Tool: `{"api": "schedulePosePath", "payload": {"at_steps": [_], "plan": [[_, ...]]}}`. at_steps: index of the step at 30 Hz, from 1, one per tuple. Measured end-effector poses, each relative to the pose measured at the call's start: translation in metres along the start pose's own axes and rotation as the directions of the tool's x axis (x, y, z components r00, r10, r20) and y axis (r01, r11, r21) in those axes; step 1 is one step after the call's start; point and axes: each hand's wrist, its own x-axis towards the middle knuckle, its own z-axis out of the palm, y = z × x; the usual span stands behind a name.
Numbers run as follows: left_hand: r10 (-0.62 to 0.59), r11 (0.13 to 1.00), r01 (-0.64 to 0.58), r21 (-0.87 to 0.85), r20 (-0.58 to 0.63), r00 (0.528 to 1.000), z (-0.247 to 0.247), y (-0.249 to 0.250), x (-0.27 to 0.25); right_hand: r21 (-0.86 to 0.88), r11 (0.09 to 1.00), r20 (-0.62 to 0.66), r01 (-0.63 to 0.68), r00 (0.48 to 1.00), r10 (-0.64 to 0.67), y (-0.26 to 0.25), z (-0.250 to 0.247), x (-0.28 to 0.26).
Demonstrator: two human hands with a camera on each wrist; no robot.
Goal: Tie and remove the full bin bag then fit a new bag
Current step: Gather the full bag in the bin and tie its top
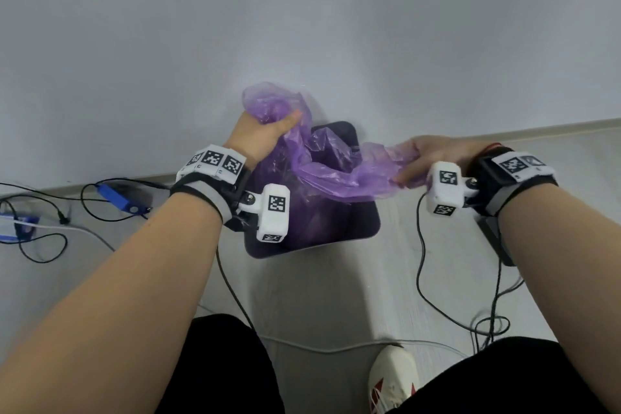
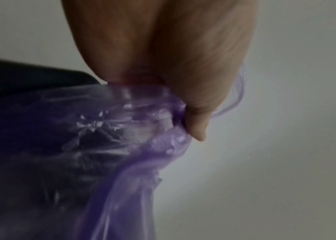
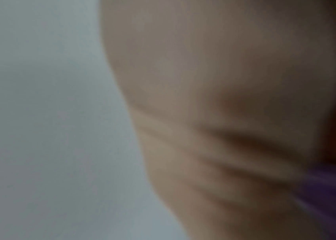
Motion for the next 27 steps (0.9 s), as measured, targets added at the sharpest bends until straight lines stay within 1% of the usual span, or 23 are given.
{"api": "schedulePosePath", "payload": {"at_steps": [1,2,4,5,6,8,10,12,13,14,15,16,17,18,19,20,21,22,23,24,25,26,27], "plan": [[-0.034,0.995,0.033,-0.091,-0.007,0.999,0.005,0.000,0.002,0.045,0.995,-0.096,0.085,0.992,-0.080,-0.007,0.007,0.010],[-0.069,0.979,0.066,-0.194,-0.008,0.998,0.008,-0.001,0.003,0.125,0.974,-0.223,0.187,0.962,-0.156,-0.017,0.017,0.016],[-0.131,0.922,0.114,-0.370,-0.022,0.991,0.015,0.001,0.003,0.233,0.889,-0.485,0.395,0.839,-0.246,-0.026,0.028,0.032],[-0.154,0.884,0.130,-0.449,-0.018,0.988,0.016,0.001,0.004,0.256,0.855,-0.540,0.452,0.800,-0.261,-0.031,0.034,0.037],[-0.176,0.842,0.147,-0.519,-0.007,0.984,0.017,0.000,0.005,0.276,0.830,-0.550,0.484,0.788,-0.276,-0.038,0.042,0.040],[-0.209,0.775,0.172,-0.608,0.010,0.978,0.018,0.001,0.005,0.374,0.781,-0.484,0.501,0.824,-0.296,-0.048,0.055,0.046],[-0.221,0.762,0.158,-0.628,-0.023,0.975,0.019,0.000,0.005,0.522,0.719,-0.401,0.459,0.876,-0.268,-0.058,0.065,0.048],[-0.221,0.754,0.124,-0.645,-0.071,0.973,0.019,-0.001,0.005,0.675,0.610,-0.301,0.415,0.910,-0.286,-0.066,0.069,0.045],[-0.229,0.734,0.124,-0.668,-0.071,0.971,0.019,-0.003,0.004,0.721,0.566,-0.250,0.399,0.912,-0.324,-0.067,0.068,0.046],[-0.238,0.706,0.133,-0.696,-0.056,0.970,0.019,-0.005,0.004,0.703,0.587,-0.216,0.403,0.906,-0.363,-0.066,0.065,0.046],[-0.247,0.674,0.145,-0.725,-0.036,0.968,0.018,-0.006,0.003,0.602,0.676,-0.210,0.425,0.901,-0.380,-0.062,0.061,0.046],[-0.254,0.644,0.152,-0.750,-0.022,0.967,0.017,-0.008,0.004,0.396,0.802,-0.239,0.448,0.893,-0.381,-0.060,0.059,0.044],[-0.260,0.621,0.154,-0.769,-0.016,0.966,0.016,-0.010,0.003,0.116,0.891,-0.298,0.439,0.871,-0.391,-0.058,0.058,0.042],[-0.266,0.605,0.146,-0.783,-0.026,0.964,0.015,-0.012,0.004,-0.146,0.905,-0.357,0.399,0.832,-0.424,-0.056,0.058,0.041],[-0.267,0.596,0.132,-0.792,-0.040,0.963,0.015,-0.013,0.005,-0.352,0.868,-0.395,0.350,0.785,-0.477,-0.053,0.058,0.042],[-0.266,0.602,0.116,-0.790,-0.061,0.962,0.016,-0.014,0.005,-0.479,0.824,-0.420,0.305,0.744,-0.519,-0.050,0.059,0.044],[-0.261,0.622,0.105,-0.776,-0.079,0.962,0.017,-0.014,0.004,-0.532,0.805,-0.462,0.262,0.708,-0.535,-0.048,0.061,0.045],[-0.252,0.649,0.097,-0.755,-0.093,0.963,0.018,-0.015,0.005,-0.536,0.819,-0.527,0.203,0.678,-0.513,-0.045,0.062,0.049],[-0.226,0.671,0.087,-0.737,-0.091,0.970,0.019,-0.015,0.003,-0.509,0.847,-0.596,0.151,0.648,-0.474,-0.043,0.061,0.053],[-0.187,0.693,0.074,-0.717,-0.080,0.979,0.019,-0.015,0.002,-0.419,0.896,-0.656,0.145,0.634,-0.410,-0.043,0.061,0.057],[-0.143,0.723,0.062,-0.688,-0.062,0.988,0.020,-0.014,0.000,-0.229,0.950,-0.689,0.211,0.655,-0.311,-0.046,0.059,0.059],[-0.109,0.757,0.055,-0.651,-0.043,0.993,0.021,-0.014,-0.001,0.023,0.951,-0.674,0.309,0.707,-0.214,-0.051,0.059,0.058],[-0.087,0.787,0.055,-0.614,-0.022,0.996,0.022,-0.014,-0.003,0.270,0.885,-0.615,0.379,0.775,-0.145,-0.057,0.058,0.056]]}}
